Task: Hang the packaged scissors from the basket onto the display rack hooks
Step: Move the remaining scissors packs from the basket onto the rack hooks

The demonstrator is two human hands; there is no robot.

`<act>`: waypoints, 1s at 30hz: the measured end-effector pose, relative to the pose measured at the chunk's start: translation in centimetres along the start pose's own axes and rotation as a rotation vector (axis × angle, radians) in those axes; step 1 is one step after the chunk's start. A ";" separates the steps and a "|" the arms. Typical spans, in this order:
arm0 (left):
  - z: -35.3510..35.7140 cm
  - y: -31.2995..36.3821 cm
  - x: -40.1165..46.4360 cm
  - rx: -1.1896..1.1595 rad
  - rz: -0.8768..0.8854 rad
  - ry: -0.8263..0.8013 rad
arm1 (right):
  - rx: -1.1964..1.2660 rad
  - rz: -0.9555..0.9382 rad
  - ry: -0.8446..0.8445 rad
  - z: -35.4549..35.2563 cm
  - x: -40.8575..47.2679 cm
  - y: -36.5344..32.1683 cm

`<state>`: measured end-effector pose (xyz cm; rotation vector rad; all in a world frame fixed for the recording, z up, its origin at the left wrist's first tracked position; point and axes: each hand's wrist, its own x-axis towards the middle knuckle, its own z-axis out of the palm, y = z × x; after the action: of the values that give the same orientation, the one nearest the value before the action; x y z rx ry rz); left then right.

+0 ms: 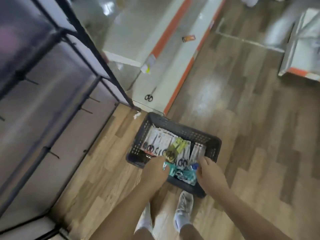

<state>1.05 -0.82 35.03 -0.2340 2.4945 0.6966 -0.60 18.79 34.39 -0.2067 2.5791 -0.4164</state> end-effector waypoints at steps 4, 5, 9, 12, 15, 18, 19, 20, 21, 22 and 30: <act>4.4 -3.8 2.2 0.073 0.022 -0.089 | 0.000 0.076 -0.059 6.6 1.5 2.0; 5.5 -4.9 3.1 0.102 0.037 -0.112 | 0.003 0.106 -0.063 8.3 2.1 2.5; 10.4 -9.0 8.4 0.186 0.087 -0.188 | 0.002 0.187 -0.038 15.9 5.3 4.3; 14.0 -11.9 13.2 0.243 0.101 -0.229 | -0.008 0.235 -0.044 21.6 8.1 6.0; 17.5 -14.6 18.1 0.292 0.101 -0.206 | 0.003 0.266 -0.022 26.2 11.9 8.0; 21.4 -17.0 23.0 0.322 0.160 -0.203 | -0.011 0.271 0.037 29.8 16.6 10.1; 22.9 -17.7 24.8 0.351 0.193 -0.211 | -0.014 0.260 0.067 30.9 18.4 10.7; 24.4 -18.1 26.6 0.388 0.222 -0.216 | -0.019 0.251 0.088 31.8 20.2 11.3; 25.8 -18.5 28.5 0.422 0.250 -0.214 | -0.028 0.242 0.108 32.6 22.0 12.0; 27.1 -18.7 30.4 0.448 0.278 -0.204 | -0.045 0.232 0.129 33.4 23.8 12.7; 35.7 -16.6 39.7 0.592 0.174 -0.028 | -0.114 0.193 0.190 37.7 34.4 18.4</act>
<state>-11.44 2.84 -19.35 0.2096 2.5856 0.0021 -11.87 18.86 -18.63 0.0456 2.7798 -0.2272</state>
